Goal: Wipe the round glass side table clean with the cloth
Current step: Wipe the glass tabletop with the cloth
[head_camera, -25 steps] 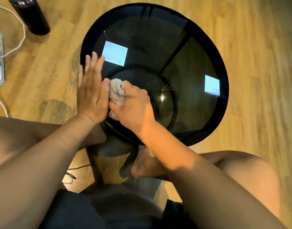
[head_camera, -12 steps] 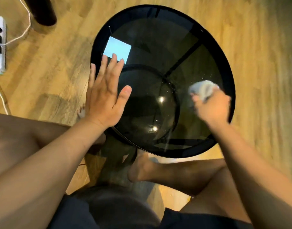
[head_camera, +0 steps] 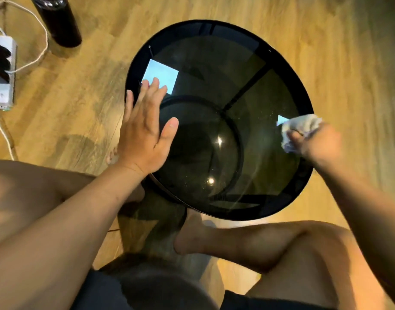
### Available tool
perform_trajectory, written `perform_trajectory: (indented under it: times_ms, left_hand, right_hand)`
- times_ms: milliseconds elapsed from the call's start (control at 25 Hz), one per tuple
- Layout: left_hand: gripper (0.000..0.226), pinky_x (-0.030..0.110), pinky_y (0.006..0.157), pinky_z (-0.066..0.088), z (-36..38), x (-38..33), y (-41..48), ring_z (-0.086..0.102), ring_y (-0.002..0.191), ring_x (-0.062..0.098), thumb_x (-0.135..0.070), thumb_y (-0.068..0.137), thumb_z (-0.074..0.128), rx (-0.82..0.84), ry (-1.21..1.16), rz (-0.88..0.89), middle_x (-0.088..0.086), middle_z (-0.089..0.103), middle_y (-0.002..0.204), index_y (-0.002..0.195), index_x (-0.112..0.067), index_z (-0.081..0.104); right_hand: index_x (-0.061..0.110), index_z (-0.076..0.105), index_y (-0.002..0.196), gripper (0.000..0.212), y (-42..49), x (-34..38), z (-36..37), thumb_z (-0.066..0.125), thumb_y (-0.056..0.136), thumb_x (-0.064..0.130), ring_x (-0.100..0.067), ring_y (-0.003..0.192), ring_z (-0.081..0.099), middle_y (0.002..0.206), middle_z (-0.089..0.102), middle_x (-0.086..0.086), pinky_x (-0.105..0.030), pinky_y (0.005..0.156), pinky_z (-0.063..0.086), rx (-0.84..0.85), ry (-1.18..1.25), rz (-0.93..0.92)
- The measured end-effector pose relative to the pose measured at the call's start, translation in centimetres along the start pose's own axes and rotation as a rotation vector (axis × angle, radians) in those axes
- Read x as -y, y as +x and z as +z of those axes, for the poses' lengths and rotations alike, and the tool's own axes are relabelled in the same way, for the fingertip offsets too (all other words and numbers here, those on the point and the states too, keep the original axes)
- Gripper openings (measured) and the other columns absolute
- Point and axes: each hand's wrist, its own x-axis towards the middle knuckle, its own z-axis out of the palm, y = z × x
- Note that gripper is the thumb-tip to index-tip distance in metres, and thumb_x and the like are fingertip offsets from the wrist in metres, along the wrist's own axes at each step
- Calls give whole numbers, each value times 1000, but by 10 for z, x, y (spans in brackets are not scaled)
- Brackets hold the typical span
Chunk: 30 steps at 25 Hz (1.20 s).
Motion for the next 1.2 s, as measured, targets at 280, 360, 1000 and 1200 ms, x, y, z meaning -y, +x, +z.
perform_trajectory:
  times_ms: [280,360,1000,1200]
  left_hand:
    - [63,47,125,8,1,-1,1,17,152,30,-42,99,30,-22,-66,4,17,22,162,150,-4,28]
    - [64,51,124,11,4,4,-3,17,151,32,-46,101,21,-57,-133,6,20,19,162,149,-5,28]
    - [61,42,123,-9,1,8,-3,6,153,31,-32,99,35,-36,-11,-29,17,14,164,153,-7,20]
    - [58,52,124,3,-1,6,-9,11,152,36,-31,102,27,-150,-187,-19,28,15,161,150,1,18]
  right_hand:
    - [14,69,95,45,-10,83,17,63,75,54,-26,89,71,91,73,-6,-33,76,56,-56,217,-62]
    - [19,66,94,32,-57,166,35,64,78,46,-16,86,64,92,71,0,-24,74,49,53,276,-318]
    - [7,66,99,36,43,70,-1,64,78,36,-37,101,65,100,66,-19,-33,71,47,-45,125,22]
    - [16,60,101,28,-66,251,41,63,83,37,-25,89,63,98,69,-7,-32,74,48,134,349,-518]
